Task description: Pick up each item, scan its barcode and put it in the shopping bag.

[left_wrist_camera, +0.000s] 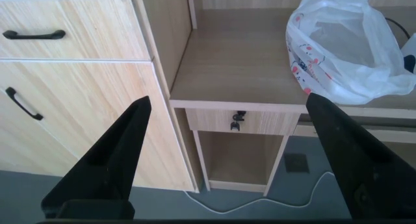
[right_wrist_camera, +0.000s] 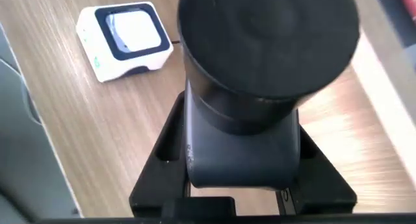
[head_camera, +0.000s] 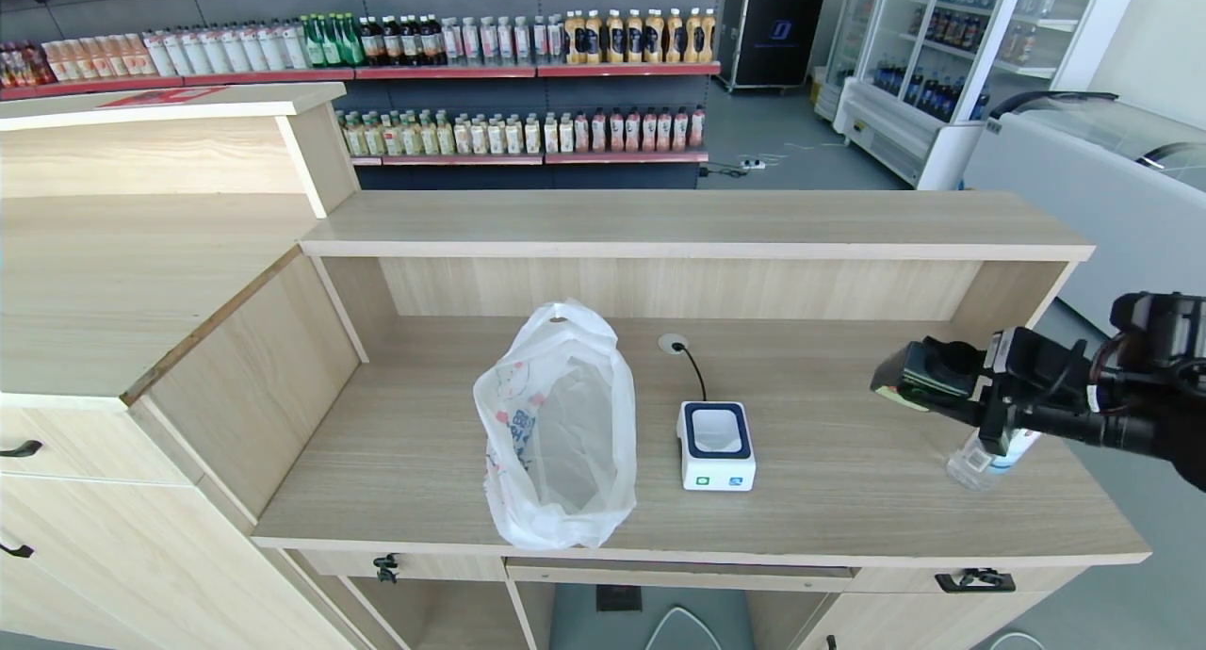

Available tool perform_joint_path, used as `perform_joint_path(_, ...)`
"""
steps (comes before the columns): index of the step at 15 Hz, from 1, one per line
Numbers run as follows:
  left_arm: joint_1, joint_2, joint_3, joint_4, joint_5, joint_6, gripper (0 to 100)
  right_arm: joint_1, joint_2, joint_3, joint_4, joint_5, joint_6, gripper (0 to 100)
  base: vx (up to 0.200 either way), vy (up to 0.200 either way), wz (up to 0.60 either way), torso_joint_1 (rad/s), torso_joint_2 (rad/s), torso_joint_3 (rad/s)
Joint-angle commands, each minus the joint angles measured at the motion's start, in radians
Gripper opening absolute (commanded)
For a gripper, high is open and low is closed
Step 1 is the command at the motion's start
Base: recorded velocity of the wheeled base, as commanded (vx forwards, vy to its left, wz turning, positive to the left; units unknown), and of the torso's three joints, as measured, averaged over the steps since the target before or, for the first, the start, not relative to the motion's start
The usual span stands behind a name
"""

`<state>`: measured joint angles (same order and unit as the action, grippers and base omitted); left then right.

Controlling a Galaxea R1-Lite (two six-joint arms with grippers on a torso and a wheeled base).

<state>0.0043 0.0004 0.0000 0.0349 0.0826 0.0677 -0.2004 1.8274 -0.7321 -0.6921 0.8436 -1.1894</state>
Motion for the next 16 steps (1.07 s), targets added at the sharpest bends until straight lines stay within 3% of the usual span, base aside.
perform_joint_path(1,0.0,0.0,0.0,0.0,0.0,0.0,100,-0.001,-0.272,0.089,0.039,-0.008,-0.263,0,0.0,0.0,0.0,0.0,0.0,0.0)
perform_joint_path(4,0.0,0.0,0.0,0.0,0.0,0.0,100,0.029,-0.398,0.091,0.2,0.012,-0.486,0,0.0,0.0,0.0,0.0,0.0,0.0)
perform_joint_path(5,0.0,0.0,0.0,0.0,0.0,0.0,100,0.061,-0.447,0.088,0.249,0.015,-0.645,0,0.0,0.0,0.0,0.0,0.0,0.0)
perform_joint_path(8,0.0,0.0,0.0,0.0,0.0,0.0,100,0.113,-0.54,0.112,0.246,0.088,-0.963,0,0.0,0.0,0.0,0.0,0.0,0.0)
perform_joint_path(12,0.0,0.0,0.0,0.0,0.0,0.0,100,0.144,-0.7,0.232,0.246,0.077,-1.056,0,0.0,0.0,0.0,0.0,0.0,0.0)
perform_joint_path(13,0.0,0.0,0.0,0.0,0.0,0.0,100,0.19,-0.778,0.324,0.244,0.037,-1.084,0,0.0,0.0,0.0,0.0,0.0,0.0)
perform_joint_path(16,0.0,0.0,0.0,0.0,0.0,0.0,100,0.322,-0.83,0.312,0.129,0.032,-1.082,0,0.0,0.0,0.0,0.0,0.0,0.0)
